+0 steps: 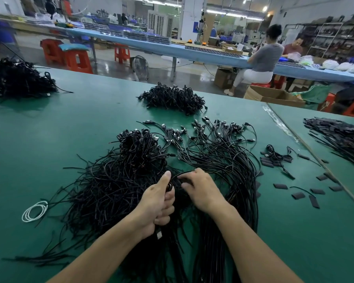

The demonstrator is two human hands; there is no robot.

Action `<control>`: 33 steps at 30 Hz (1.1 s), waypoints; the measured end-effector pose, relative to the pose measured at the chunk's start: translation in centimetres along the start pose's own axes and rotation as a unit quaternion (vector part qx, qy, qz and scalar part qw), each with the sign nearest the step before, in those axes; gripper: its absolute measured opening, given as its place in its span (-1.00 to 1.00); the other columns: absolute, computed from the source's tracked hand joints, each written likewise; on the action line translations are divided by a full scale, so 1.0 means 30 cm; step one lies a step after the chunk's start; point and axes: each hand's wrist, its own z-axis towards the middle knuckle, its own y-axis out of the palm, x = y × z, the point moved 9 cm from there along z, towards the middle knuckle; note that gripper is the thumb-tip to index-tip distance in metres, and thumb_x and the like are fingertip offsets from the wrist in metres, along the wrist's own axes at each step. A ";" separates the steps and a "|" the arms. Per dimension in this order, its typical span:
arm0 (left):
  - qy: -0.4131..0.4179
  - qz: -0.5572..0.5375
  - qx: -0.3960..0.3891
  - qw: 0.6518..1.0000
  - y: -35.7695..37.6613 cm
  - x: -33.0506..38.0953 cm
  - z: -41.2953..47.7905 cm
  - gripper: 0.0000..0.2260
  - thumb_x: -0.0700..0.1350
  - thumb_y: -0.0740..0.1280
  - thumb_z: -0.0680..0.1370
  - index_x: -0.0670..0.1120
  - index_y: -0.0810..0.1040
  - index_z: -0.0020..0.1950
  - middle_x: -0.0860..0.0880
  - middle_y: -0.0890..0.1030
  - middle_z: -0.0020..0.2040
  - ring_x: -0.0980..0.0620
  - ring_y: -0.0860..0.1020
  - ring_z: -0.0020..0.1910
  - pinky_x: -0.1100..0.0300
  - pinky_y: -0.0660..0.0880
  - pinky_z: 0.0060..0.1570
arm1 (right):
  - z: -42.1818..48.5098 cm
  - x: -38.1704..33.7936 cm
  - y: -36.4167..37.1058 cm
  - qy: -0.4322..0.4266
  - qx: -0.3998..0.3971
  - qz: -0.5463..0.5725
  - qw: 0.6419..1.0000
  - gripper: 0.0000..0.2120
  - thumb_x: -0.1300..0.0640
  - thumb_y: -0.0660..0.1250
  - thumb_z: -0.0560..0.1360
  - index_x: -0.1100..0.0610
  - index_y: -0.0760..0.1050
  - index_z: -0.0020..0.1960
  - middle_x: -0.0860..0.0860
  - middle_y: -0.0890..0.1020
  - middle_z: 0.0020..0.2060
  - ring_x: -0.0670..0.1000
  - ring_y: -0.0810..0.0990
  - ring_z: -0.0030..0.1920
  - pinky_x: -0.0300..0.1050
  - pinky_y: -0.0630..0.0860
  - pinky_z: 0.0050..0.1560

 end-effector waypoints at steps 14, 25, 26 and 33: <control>0.065 -0.101 -0.046 0.992 0.044 0.079 -0.026 -0.50 0.28 0.20 0.53 -0.04 0.39 -0.47 0.00 0.26 -0.56 0.13 0.17 -0.68 0.37 0.15 -0.69 | -0.063 -0.138 -0.084 -0.131 0.175 -0.030 0.975 -0.86 0.10 0.25 0.63 0.11 0.56 0.04 -0.02 0.62 -0.05 0.00 0.56 -0.01 -0.14 0.48 -0.01; 0.144 0.060 -0.062 0.986 0.159 0.131 -0.086 -0.62 -0.07 0.11 0.65 -0.20 0.49 -0.29 0.00 0.28 -0.61 0.12 0.17 -0.70 0.39 0.12 -0.66 | -0.272 -0.026 -0.168 0.090 0.259 0.648 0.711 -0.91 0.25 0.39 0.54 0.11 0.58 -0.11 0.02 0.68 -0.25 -0.11 0.56 -0.34 -0.27 0.46 -0.37; 0.156 0.043 -0.066 0.985 0.169 0.142 -0.096 -0.72 -0.13 0.12 0.65 -0.22 0.49 -0.17 0.04 0.32 -0.61 0.16 0.23 -0.70 0.39 0.16 -0.68 | -0.276 -0.039 -0.153 0.101 0.238 0.659 0.706 -0.89 0.22 0.41 0.53 0.06 0.61 -0.15 0.00 0.66 -0.26 -0.13 0.51 -0.35 -0.28 0.44 -0.39; 0.254 0.034 -0.061 0.965 0.154 0.209 -0.113 -0.69 -0.06 0.08 0.70 -0.05 0.62 0.17 0.05 0.33 -0.59 0.17 0.23 -0.68 0.36 0.21 -0.66 | -0.305 -0.136 -0.091 0.089 0.092 0.664 0.737 -0.80 0.23 0.38 0.52 0.07 0.68 -0.25 0.10 0.64 -0.35 0.00 0.62 -0.39 -0.14 0.57 -0.35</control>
